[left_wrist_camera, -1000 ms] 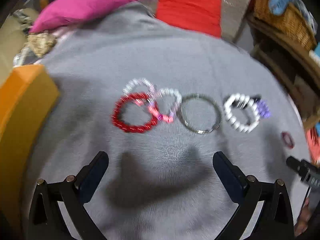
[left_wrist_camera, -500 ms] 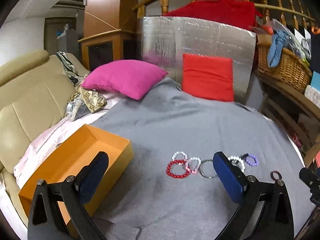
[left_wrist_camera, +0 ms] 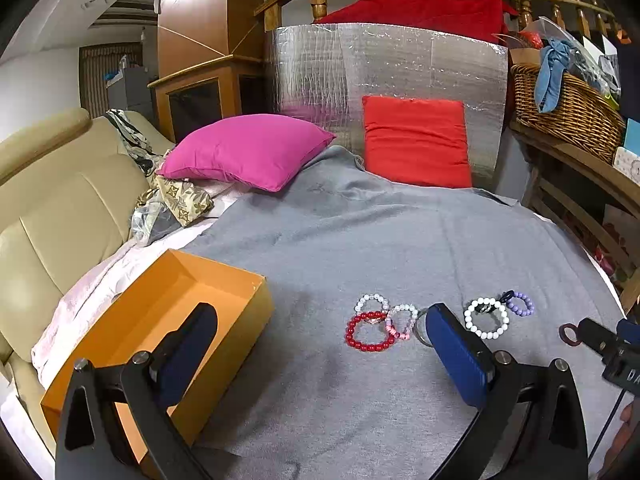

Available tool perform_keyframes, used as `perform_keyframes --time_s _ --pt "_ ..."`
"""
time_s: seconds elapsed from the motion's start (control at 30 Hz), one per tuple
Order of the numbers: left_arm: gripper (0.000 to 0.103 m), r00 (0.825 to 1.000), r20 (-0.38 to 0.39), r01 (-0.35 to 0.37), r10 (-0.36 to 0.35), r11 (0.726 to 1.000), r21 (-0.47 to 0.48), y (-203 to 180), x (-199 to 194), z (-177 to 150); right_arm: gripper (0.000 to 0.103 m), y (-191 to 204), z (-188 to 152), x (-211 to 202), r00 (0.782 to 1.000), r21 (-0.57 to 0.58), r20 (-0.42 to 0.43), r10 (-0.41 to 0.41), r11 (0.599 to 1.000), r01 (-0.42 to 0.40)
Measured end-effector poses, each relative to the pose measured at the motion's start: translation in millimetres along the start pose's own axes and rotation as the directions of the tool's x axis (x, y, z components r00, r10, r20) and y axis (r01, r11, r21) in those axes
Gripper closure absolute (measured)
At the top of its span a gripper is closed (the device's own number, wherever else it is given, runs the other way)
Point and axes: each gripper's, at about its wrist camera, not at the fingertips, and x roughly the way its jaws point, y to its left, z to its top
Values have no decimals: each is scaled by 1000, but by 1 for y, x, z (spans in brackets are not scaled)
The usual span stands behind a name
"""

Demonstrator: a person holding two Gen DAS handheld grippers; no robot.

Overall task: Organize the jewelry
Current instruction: 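Move the right tool to the white bead bracelet and close on it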

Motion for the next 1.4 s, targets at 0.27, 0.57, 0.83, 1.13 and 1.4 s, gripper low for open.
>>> perform_keyframes --time_s 0.27,0.57,0.83,1.13,1.4 --pt "0 1000 -8 1 -1 1000 13 -4 4 -1 0 3 -4 1 1000 -16 7 5 1000 -5" --pt "0 1000 -27 2 -1 1000 27 -10 9 -1 0 3 -4 4 1000 -23 -3 25 999 -25" --pt "0 995 -90 49 -47 998 25 -6 30 -2 0 -17 3 18 997 4 -32 65 998 -65" --pt "0 958 -276 100 -81 993 55 -3 98 -14 31 -33 18 99 946 87 -246 211 977 -195" --pt "26 922 -339 223 -188 972 67 -18 125 -21 49 3 22 157 941 10 -308 141 989 -145"
